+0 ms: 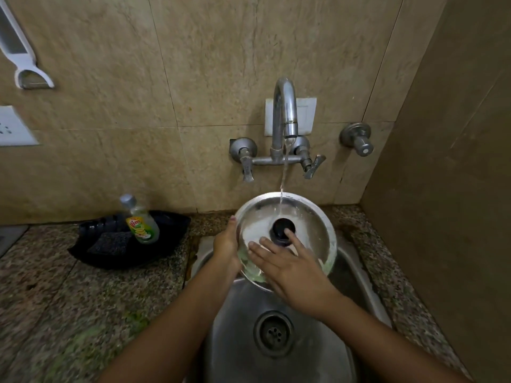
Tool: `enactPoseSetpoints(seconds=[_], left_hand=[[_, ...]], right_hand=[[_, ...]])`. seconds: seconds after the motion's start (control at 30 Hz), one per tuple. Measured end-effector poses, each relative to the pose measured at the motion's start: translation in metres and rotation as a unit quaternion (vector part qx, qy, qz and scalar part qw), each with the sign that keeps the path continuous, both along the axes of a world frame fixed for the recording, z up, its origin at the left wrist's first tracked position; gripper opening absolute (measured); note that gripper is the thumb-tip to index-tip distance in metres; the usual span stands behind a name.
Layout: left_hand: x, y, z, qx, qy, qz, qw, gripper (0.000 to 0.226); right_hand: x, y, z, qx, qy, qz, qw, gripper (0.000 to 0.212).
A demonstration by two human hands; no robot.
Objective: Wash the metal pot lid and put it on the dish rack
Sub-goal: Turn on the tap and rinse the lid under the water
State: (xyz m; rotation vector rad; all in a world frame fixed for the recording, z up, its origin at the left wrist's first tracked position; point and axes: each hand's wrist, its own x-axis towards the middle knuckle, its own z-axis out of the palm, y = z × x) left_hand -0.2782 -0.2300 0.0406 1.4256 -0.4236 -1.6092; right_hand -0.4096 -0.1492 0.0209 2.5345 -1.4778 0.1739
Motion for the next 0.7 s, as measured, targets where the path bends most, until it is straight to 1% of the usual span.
enactPoseSetpoints(seconds=[0.07,0.13,0.17,0.23,0.3,0.33,0.37,0.43,0.5,0.53,0.57,0.63,0.7], left_hand=[[0.002,0.001,0.001,0.0,0.0,0.04,0.999,0.046],[-0.001,0.001,0.0,-0.005,-0.011,0.052,0.999,0.036],[-0.003,0.003,0.0,-0.003,-0.017,0.055,0.998,0.037],[-0.005,0.006,-0.001,-0.003,0.009,0.066,0.998,0.044],[-0.004,0.002,-0.007,0.012,0.026,0.086,0.996,0.042],[-0.001,-0.001,-0.011,0.027,0.031,0.095,0.995,0.04],[0.003,-0.002,-0.011,0.043,0.036,0.107,0.993,0.04],[0.011,-0.004,-0.015,0.049,0.022,0.134,0.99,0.041],[0.014,-0.002,-0.015,0.037,0.002,0.136,0.99,0.044],[0.011,-0.002,-0.018,0.035,-0.001,0.128,0.991,0.043],[0.008,0.002,-0.016,0.035,0.003,0.12,0.992,0.042],[0.003,0.008,-0.011,0.03,0.015,0.114,0.993,0.041],[0.003,0.005,-0.014,0.028,0.015,0.128,0.991,0.044]], right_hand=[[-0.015,0.003,-0.007,0.013,-0.047,-0.025,0.999,0.05],[-0.013,0.001,-0.011,0.023,-0.061,-0.05,0.997,0.05],[-0.007,0.0,-0.013,0.034,-0.065,-0.043,0.996,0.05],[0.0,-0.001,-0.018,0.067,-0.076,0.018,0.995,0.051],[-0.014,-0.001,-0.02,0.104,-0.09,0.063,0.989,0.049],[-0.026,0.0,-0.022,0.117,-0.096,0.063,0.986,0.049],[-0.04,0.0,-0.025,0.118,-0.107,0.045,0.986,0.049],[-0.066,-0.005,-0.03,0.098,-0.139,-0.043,0.984,0.052],[-0.071,-0.015,-0.031,0.077,-0.164,-0.138,0.974,0.059],[-0.064,-0.02,-0.027,0.068,-0.173,-0.161,0.969,0.063],[-0.053,-0.023,-0.025,0.065,-0.178,-0.162,0.968,0.064],[-0.035,-0.022,-0.024,0.077,-0.177,-0.124,0.973,0.06],[-0.036,-0.016,-0.029,0.087,-0.176,-0.102,0.975,0.059]])
